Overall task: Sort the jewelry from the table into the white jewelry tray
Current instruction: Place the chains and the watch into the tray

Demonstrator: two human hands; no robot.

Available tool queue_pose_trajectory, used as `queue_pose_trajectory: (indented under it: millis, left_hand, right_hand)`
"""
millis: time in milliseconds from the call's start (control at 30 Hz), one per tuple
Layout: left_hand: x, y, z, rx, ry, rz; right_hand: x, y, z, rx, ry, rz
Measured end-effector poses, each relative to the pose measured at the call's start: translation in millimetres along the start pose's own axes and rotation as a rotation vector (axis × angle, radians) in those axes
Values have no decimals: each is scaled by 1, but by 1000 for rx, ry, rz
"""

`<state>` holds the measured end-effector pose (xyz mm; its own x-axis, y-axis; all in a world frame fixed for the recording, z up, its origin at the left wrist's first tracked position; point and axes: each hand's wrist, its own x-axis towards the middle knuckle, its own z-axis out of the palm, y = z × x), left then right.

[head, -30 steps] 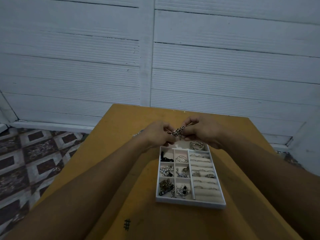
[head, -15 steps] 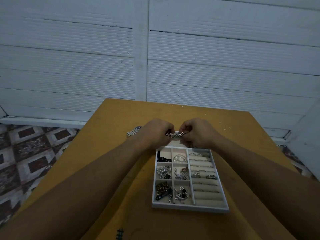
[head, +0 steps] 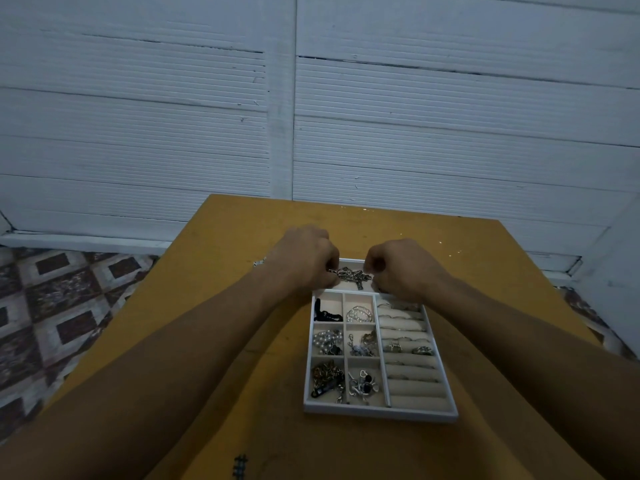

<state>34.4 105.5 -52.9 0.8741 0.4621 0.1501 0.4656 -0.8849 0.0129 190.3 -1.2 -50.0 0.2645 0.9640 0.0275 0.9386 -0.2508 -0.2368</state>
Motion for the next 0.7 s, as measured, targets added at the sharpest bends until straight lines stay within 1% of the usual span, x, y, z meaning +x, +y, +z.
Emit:
queue_pose_trajectory:
  millis: [133, 333, 500, 700]
  left_hand:
    - [-1, -4, -2, -17, 14, -11]
    - [-5, -6, -1, -23, 29, -38]
    - [-7, -6, 0, -18, 56, -76]
    - [-7, -2, 3, -62, 74, -134]
  right_hand:
    - [0, -4, -3, 41, 2, -45]
    - [5, -8, 2, -34, -26, -85]
    - [6, -4, 4, -161, 48, -87]
    - [4, 0, 5, -167, 99, -83]
